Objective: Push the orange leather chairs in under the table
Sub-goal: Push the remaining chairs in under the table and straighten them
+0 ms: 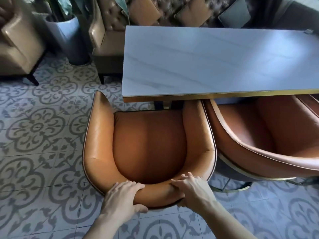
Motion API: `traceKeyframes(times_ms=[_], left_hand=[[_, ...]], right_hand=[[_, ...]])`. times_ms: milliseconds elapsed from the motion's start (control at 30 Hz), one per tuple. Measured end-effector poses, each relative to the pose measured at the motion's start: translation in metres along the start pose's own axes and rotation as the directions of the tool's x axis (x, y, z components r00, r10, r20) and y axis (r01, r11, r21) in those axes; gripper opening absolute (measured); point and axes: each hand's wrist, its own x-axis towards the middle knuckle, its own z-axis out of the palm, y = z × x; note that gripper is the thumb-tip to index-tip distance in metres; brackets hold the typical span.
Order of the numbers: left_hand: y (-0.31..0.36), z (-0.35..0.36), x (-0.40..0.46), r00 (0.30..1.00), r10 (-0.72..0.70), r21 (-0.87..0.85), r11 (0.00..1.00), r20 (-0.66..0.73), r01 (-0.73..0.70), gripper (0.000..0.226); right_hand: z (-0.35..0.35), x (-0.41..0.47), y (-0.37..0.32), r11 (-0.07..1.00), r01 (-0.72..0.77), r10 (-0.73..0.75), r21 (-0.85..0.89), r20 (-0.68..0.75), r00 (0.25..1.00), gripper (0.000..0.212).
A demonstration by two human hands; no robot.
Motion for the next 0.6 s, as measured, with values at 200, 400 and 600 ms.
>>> traceKeyframes(times_ms=[200, 400, 600], left_hand=[[0.003, 0.003, -0.004, 0.999, -0.031, -0.002, 1.0, -0.017, 0.031, 0.085], [-0.001, 0.014, -0.03, 0.997, -0.072, -0.025, 0.997, 0.014, 0.072, 0.079], [0.001, 0.011, -0.012, 1.0, -0.013, -0.002, 1.0, -0.001, 0.013, 0.075]], right_hand=[[0.005, 0.003, 0.007, 1.0, 0.012, -0.012, -0.024, -0.008, 1.0, 0.077], [0.03, -0.017, -0.009, 0.999, 0.003, -0.001, 0.043, -0.034, 0.999, 0.073], [0.029, -0.013, -0.001, 0.998, -0.049, 0.055, 0.044, -0.151, 0.987, 0.08]])
